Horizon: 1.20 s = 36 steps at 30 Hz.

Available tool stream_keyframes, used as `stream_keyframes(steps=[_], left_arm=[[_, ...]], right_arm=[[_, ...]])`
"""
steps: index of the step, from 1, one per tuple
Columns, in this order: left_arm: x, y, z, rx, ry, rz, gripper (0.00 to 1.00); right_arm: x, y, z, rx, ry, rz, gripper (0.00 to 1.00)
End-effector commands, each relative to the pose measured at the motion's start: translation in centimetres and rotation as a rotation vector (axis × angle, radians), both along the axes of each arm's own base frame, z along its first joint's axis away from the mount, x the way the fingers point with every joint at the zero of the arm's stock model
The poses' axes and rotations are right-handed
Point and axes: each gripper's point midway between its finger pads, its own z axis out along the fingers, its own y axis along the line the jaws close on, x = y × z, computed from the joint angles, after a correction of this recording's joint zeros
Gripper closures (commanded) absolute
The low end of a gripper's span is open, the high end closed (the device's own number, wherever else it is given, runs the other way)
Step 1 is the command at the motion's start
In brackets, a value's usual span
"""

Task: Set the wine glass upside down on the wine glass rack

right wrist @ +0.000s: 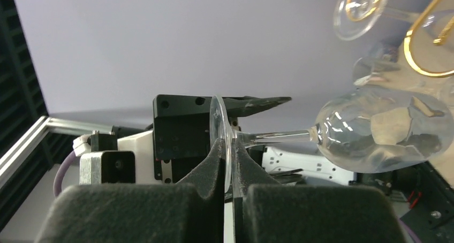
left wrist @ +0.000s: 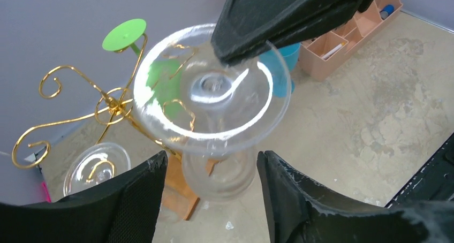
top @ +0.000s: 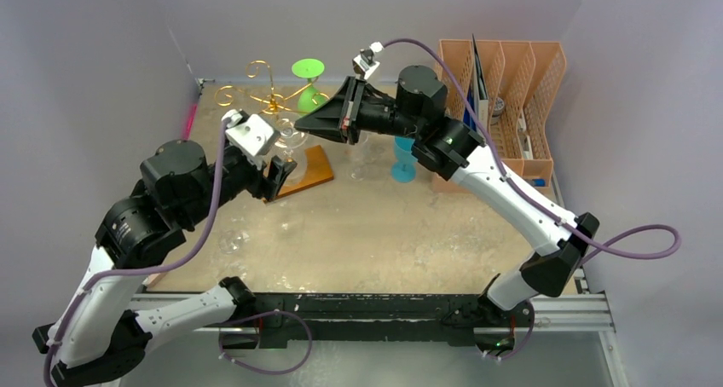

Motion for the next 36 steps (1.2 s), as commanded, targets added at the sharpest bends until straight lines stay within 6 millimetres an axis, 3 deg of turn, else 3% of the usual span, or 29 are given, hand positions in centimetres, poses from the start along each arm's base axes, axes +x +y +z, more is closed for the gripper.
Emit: stream_keyframes(steps=[1,6,11,17,25,30,36], left_arm=[[-0.8,1.7,0.3,-0.068,-0.022,0.055,0.36],[-3.2,2.4,-0.5,-0.139,-0.002,0.008,0.31],[-4.4,2.6,-1.0,-0.187,0.029,-0.014,0.28],[-4.0,3.0,-0.8,-0.249,0.07,0.057,0.25],[-3.1,5.4,-0.3,-0.326,0.057,0.215,0.25],[-3.4,5.9,-0.2,-0.336,0.05,0.224,0.25],[-3.3,6.1,-0.2,-0.327,0.04,0.23,0.24]], right_arm=[[0.4,-2.4,2.4,0.013,-0.078,-0.131,1.0],[1.4,-3.3,1.0,-0.048,-0.069,-0.221,1.0],[2.9,-5.5,-0.5,-0.135,-0.111,-0.37,1.0],[6.4,-7.2,-1.0,-0.219,-0.175,-0.535,1.0],[12.7,-8.0,-1.5,-0.288,-0.229,-0.706,1.0],[15.1,-7.3,-0.8,-0.267,-0.268,-0.725,1.0],[17.1,-4.2,-1.7,-0.242,-0.276,-0.637,1.0]])
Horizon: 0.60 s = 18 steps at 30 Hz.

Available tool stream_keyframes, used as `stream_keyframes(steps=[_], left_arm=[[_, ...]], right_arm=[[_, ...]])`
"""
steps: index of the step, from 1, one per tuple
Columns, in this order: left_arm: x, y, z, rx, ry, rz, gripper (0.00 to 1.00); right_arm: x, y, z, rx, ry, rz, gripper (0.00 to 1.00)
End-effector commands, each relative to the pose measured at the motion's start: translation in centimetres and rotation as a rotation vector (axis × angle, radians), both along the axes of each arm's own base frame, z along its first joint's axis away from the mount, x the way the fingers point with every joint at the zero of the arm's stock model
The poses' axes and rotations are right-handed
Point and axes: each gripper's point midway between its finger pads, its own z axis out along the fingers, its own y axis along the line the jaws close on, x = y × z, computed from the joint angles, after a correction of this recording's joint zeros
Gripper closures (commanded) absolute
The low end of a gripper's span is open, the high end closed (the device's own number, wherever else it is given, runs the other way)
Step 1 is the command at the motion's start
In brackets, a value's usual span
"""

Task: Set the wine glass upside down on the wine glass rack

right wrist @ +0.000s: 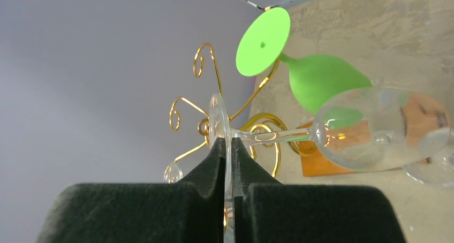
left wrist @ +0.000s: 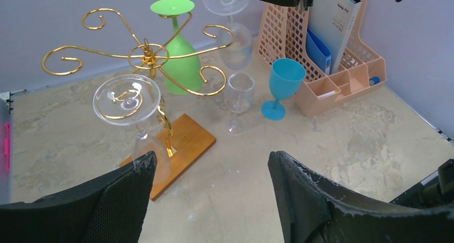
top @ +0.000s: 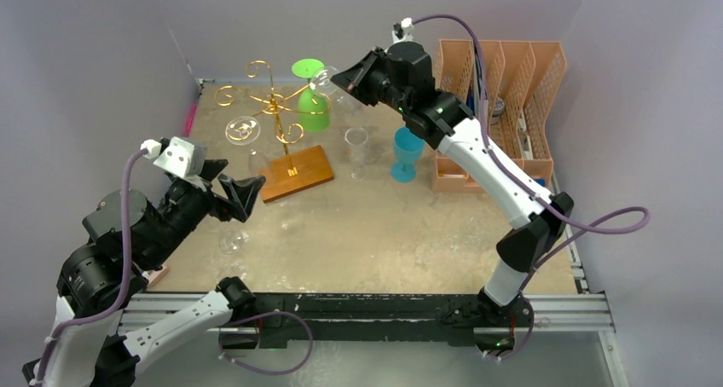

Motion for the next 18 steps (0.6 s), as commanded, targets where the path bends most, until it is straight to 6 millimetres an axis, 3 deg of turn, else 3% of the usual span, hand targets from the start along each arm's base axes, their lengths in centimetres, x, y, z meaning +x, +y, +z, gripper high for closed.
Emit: stream_keyframes(steps=[1,18], left_arm=[[0.4,0.1,0.2,-0.01,-0.008,0.021,0.24],[0.6,0.6,0.1,-0.009,-0.014,0.05,0.23]], right_arm=[[0.5,1.6,5.2,0.106,-0.14,0.071,1.0],[-0.4,5.0,3.9,0.186,-0.001,0.221,1.0]])
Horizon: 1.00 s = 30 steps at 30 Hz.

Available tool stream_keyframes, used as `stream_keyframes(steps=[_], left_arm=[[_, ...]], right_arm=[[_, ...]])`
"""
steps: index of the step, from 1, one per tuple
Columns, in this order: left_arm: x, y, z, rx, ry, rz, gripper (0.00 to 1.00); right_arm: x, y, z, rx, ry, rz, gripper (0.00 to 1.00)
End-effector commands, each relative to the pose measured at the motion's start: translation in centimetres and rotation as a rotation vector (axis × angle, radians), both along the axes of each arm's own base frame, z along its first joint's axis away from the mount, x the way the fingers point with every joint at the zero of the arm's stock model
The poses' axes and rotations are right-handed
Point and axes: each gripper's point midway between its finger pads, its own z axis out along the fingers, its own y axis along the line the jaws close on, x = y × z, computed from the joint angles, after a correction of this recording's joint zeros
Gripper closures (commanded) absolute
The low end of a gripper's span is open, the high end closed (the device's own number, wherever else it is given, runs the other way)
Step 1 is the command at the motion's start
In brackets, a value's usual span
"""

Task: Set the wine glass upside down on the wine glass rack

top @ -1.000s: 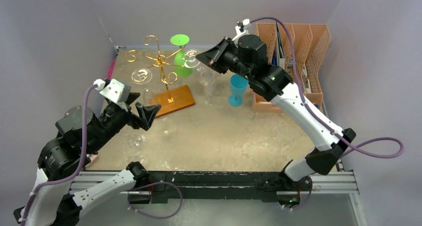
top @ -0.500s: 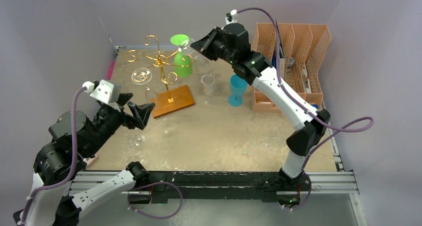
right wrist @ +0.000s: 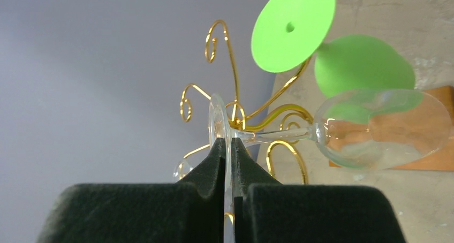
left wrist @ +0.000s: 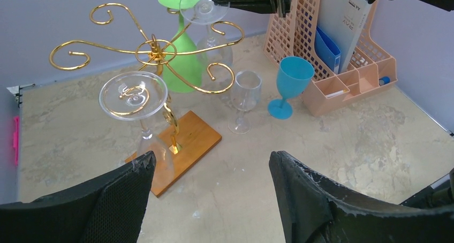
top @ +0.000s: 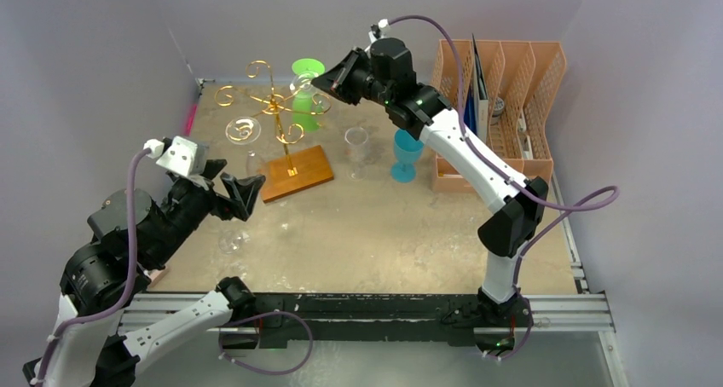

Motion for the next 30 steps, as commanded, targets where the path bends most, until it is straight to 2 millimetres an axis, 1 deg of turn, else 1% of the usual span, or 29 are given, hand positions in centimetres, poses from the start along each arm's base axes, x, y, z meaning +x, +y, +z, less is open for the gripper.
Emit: stream_keyframes(steps=[1,6,16,25,30], left_arm=[[0.2,0.2,0.6,-0.02,-0.021,0.02,0.23],[0.2,0.4,0.6,-0.025,-0.023,0.028,0.23],[0.2,0.5,0.4,-0.026,-0.014,0.032,0.23],[0.1,0.5,0.2,-0.031,-0.009,0.032,0.23],[0.1,0.5,0.1,-0.032,-0.004,0.03,0.23]], right_arm=[[-2.0,0.4,5.7,0.131,-0.052,0.077,1.0],[-2.4,0.3,5.3,0.12,-0.022,0.085,1.0],[-3.4,-1.0,5.0,0.101,-0.008,0.056,1.0],[-3.4,-2.7,5.0,0.079,-0.024,-0.009,1.0],[-2.9,-3.4,4.6,0.067,-0.025,-0.054,1.0]])
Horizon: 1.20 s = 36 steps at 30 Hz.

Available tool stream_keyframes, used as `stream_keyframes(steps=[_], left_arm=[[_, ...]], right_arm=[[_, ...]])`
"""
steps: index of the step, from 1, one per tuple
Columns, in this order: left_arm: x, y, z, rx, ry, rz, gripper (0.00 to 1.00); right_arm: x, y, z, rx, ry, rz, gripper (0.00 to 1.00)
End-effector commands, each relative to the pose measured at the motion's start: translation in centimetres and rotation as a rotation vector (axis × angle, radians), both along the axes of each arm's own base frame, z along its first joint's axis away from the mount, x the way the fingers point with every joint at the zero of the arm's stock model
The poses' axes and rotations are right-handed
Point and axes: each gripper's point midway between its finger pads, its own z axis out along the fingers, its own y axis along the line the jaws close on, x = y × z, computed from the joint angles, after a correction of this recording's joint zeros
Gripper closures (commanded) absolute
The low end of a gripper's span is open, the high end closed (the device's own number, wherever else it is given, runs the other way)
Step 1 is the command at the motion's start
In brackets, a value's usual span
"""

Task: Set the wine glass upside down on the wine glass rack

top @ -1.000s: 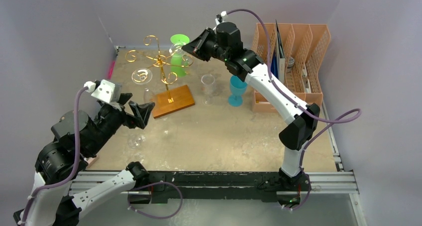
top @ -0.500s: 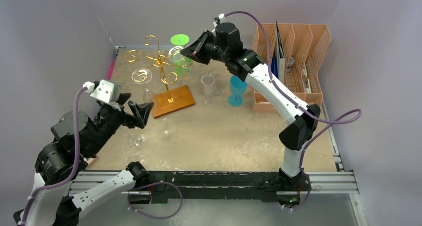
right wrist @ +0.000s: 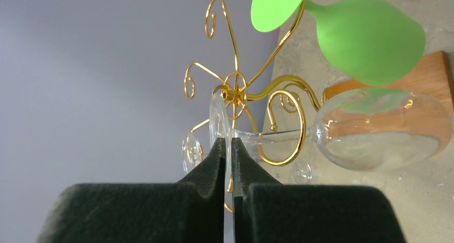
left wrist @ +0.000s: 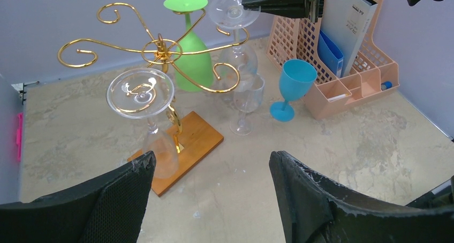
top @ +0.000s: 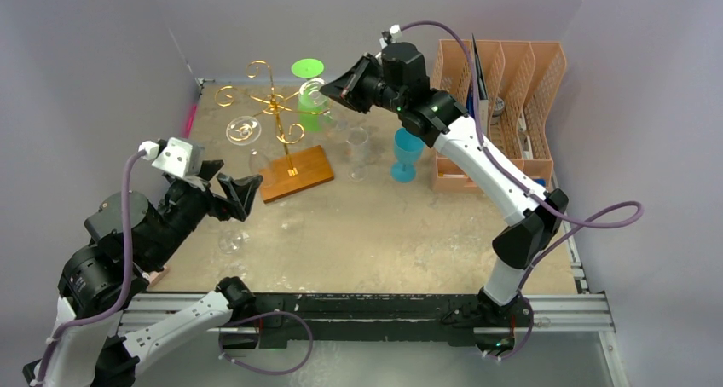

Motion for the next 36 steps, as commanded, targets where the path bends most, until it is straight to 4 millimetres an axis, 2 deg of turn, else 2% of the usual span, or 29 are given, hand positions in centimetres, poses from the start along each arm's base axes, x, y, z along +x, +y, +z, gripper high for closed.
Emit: stream_keyframes(steps=[1,7,14,27,29,36], left_arm=[[0.1,-0.1,0.1,-0.021,-0.001,0.007,0.23],[0.2,-0.2,-0.1,-0.015,0.007,0.007,0.23],[0.1,0.0,-0.1,-0.015,0.006,0.008,0.23],[0.2,-0.2,-0.4,-0.011,0.016,0.008,0.23],[0.2,-0.2,-0.4,-0.009,0.017,0.009,0.23],[0.1,0.2,-0.2,-0.009,0.007,0.02,0.23]], right_arm=[[0.3,-1.7,3.8,0.056,-0.091,-0.07,1.0],[1.1,-1.7,4.0,0.041,-0.113,-0.075,1.0],[1.7,-1.0,2.3,0.029,-0.114,-0.066,1.0],[3.4,-0.6,0.9,-0.025,-0.112,-0.064,0.95],[3.4,-0.7,0.9,-0.028,-0.112,-0.065,0.92],[3.3,-1.0,0.5,-0.049,-0.1,-0.069,0.69]])
